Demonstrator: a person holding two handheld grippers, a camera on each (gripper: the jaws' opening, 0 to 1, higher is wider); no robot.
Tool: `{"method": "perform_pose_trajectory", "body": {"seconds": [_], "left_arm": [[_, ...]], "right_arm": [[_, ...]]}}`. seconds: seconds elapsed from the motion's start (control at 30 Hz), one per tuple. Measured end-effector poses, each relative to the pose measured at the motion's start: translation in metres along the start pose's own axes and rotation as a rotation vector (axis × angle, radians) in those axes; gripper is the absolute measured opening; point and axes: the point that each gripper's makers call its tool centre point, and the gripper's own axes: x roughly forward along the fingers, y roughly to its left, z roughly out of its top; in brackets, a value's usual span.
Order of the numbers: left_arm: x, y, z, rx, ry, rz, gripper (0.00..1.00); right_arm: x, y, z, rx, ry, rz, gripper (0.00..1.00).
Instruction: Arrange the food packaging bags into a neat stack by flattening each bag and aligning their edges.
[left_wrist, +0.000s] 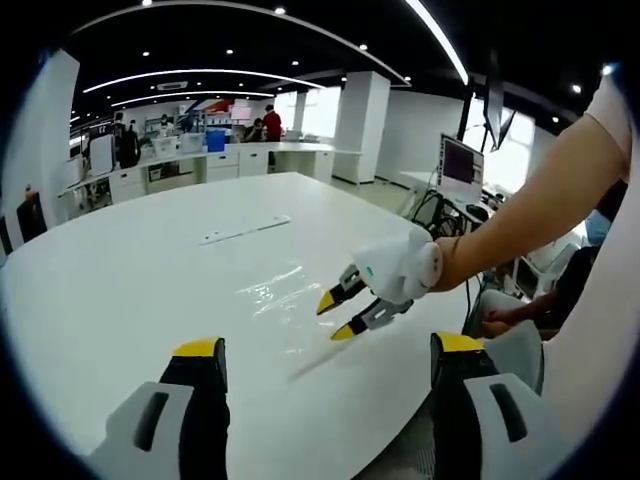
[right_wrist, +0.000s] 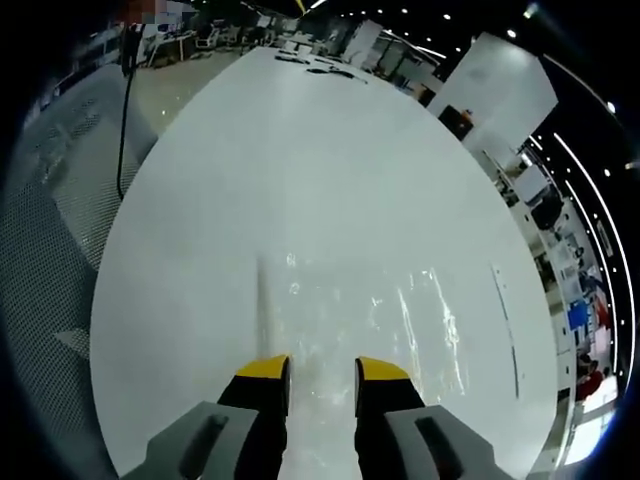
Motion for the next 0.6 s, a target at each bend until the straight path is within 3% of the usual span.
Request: {"method": "perform_pose_trajectory", "body": {"seconds": [0.6], "left_arm": [[-0.0031,-0.0009,-0.0021,0.0,-0.001,0.005,0.82]], "right_arm": [[-0.0055,0.0072,0.001,0.021,-0.022,0.008,0.26]]}}
